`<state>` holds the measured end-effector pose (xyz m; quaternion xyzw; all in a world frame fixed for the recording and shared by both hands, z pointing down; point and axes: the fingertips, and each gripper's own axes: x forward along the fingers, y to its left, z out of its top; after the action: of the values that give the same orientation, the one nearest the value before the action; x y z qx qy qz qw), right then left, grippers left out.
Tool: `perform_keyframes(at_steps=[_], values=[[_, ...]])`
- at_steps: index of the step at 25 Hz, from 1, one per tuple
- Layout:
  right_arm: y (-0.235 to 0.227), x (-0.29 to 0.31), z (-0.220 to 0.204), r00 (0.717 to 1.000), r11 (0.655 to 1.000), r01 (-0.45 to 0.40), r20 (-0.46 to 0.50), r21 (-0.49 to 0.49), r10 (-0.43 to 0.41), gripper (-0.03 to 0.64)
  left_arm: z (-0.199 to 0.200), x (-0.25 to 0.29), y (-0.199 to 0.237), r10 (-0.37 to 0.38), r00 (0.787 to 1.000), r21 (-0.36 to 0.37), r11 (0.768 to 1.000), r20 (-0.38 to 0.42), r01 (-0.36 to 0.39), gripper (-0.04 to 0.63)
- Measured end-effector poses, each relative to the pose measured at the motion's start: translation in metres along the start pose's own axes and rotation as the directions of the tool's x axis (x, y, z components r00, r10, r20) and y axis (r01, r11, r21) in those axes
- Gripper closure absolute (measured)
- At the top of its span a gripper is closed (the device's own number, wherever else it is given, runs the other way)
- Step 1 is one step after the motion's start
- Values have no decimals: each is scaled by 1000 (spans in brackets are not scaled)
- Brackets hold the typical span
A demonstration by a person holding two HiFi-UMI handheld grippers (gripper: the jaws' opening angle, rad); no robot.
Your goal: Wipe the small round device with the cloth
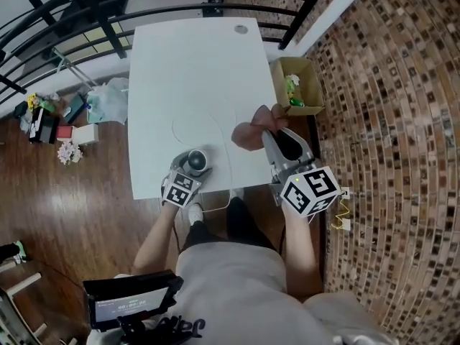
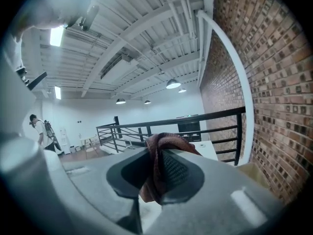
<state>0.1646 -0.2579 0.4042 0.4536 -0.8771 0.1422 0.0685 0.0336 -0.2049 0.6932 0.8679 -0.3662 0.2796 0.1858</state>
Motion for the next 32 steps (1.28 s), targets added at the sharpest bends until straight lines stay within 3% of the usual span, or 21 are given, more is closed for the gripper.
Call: perform_keyframes(at_steps=[3, 6, 8, 11, 14, 16, 19, 22, 27, 29, 32], values=[[4, 11, -1, 993, 995, -102, -52, -15, 102, 574, 28, -15, -21, -89, 995, 41, 995, 48, 87, 206], [18, 30, 5, 958, 963, -269, -98, 23, 270, 574, 66, -41, -50, -192, 978, 154, 972, 80, 178, 206], [44, 39, 20, 903, 911, -411, -117, 45, 413, 574, 85, -55, -67, -239, 971, 232, 946, 22, 228, 204], [98, 48, 38, 792, 807, -590, -213, -28, 572, 574, 103, -70, -72, -230, 968, 284, 926, -99, 249, 204], [134, 68, 16, 722, 734, -660, -404, -158, 562, 574, 124, -89, -63, -201, 972, 271, 935, -123, 227, 204], [144, 81, -6, 683, 699, -689, -497, -191, 536, 574, 136, -99, -54, -182, 976, 243, 948, -119, 207, 206], [155, 79, -15, 633, 660, -732, -526, -167, 568, 575, 147, -107, -44, -153, 982, 203, 964, -114, 174, 204], [169, 65, -6, 586, 598, -782, -535, -175, 609, 577, 151, -111, -35, -128, 986, 170, 975, -107, 145, 204], [186, 25, -16, 460, 489, -863, -599, -128, 656, 580, 153, -117, -30, -162, 986, 5, 987, -45, 163, 206], [186, 10, -29, 440, 465, -874, -631, -138, 640, 580, 165, -123, -24, -165, 986, -54, 985, 19, 166, 206], [183, 1, -45, 441, 434, -881, -658, -188, 610, 580, 177, -129, -18, -153, 986, -76, 985, 68, 158, 204]])
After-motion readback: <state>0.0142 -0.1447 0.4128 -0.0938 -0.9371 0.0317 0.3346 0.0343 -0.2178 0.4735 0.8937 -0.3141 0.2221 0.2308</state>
